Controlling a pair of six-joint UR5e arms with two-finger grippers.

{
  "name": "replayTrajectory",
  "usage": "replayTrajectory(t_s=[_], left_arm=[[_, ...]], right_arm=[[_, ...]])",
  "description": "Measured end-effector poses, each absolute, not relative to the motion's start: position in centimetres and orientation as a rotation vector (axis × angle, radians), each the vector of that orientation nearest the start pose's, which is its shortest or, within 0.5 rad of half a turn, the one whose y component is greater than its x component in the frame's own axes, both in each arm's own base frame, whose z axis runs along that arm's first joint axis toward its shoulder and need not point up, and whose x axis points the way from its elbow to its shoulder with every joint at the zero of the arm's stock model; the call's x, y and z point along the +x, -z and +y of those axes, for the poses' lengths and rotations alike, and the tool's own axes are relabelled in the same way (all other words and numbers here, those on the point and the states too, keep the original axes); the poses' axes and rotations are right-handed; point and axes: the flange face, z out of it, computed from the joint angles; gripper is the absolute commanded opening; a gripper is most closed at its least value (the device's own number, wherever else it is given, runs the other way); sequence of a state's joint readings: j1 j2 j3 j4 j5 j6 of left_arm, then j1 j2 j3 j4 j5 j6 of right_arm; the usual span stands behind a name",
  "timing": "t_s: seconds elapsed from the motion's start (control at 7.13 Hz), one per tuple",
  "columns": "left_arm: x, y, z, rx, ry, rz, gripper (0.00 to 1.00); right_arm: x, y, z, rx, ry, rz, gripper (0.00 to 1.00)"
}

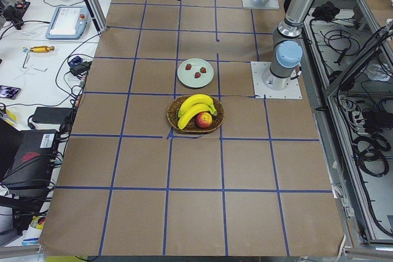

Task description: Collect all strawberries into plate

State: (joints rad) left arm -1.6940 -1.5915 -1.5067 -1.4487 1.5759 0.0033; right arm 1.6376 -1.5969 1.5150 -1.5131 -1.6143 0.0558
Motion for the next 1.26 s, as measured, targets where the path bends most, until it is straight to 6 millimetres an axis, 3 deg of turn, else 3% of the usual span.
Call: replayTrajectory(t_s=[0.42,1.26], left_arm=[[-17.3,-52.6,-49.6,0.130,0.263,3.126,1.00],[-16.9,-51.9,-49.1,0.108,0.206,3.132,1.00]], right_arm=[[15.9,-52.4,-47.2,-0.016,0.047,3.184,1.00],[16.1,-53.0,-47.2,-0.028,0.067,3.180,1.00]])
